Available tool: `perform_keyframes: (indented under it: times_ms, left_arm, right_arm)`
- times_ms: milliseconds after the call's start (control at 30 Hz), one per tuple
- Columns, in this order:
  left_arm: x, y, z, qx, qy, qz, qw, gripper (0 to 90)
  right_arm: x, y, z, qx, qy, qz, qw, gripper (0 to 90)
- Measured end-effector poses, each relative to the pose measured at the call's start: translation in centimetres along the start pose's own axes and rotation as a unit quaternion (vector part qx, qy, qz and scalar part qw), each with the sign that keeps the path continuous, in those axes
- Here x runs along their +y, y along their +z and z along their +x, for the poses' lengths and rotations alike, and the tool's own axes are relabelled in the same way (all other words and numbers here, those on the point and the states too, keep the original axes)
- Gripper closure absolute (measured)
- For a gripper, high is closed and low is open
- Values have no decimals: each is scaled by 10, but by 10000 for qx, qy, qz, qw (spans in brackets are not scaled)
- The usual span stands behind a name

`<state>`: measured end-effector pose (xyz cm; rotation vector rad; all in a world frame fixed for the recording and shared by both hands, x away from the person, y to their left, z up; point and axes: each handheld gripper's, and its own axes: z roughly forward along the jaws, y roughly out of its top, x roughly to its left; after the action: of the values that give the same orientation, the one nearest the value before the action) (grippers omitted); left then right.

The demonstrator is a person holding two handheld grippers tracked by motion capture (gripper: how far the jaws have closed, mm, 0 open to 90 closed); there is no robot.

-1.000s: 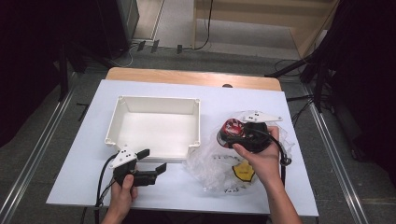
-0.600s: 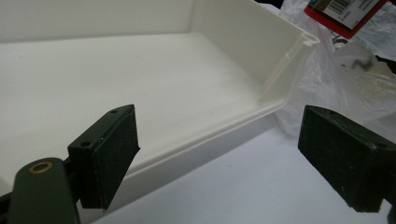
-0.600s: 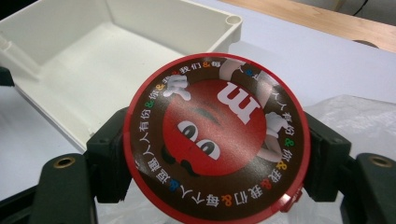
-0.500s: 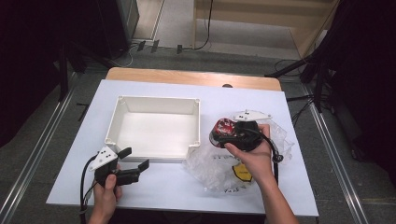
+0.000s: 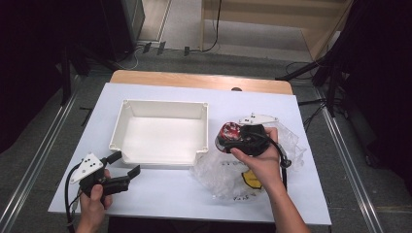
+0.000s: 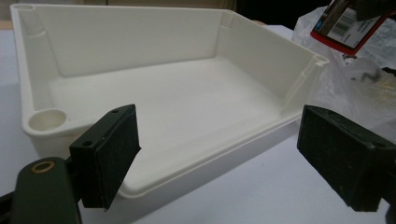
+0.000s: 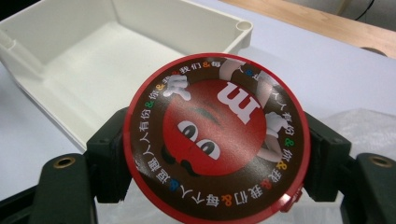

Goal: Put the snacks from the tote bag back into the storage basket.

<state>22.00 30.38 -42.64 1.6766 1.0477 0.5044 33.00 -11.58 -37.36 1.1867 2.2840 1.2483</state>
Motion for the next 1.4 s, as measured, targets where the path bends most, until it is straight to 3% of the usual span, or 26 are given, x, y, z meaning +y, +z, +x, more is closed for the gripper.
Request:
perform_keyframes:
  times_ms: [233,367,867,1400]
  left_arm:
    - [7,-8,-1,83,132,-230,9996,95]
    - [7,-7,-2,-14,131,-199,9997,84]
    - [5,-4,-2,-11,112,-122,9999,85]
    - [5,-4,-1,-66,46,-97,9999,85]
  right_arm:
    - [14,0,4,9,-73,-100,9999,261]
    - [20,4,7,56,-90,-113,9999,261]
    - [33,21,25,233,-280,-180,9992,261]
    - [35,37,40,358,-561,-247,9975,261]
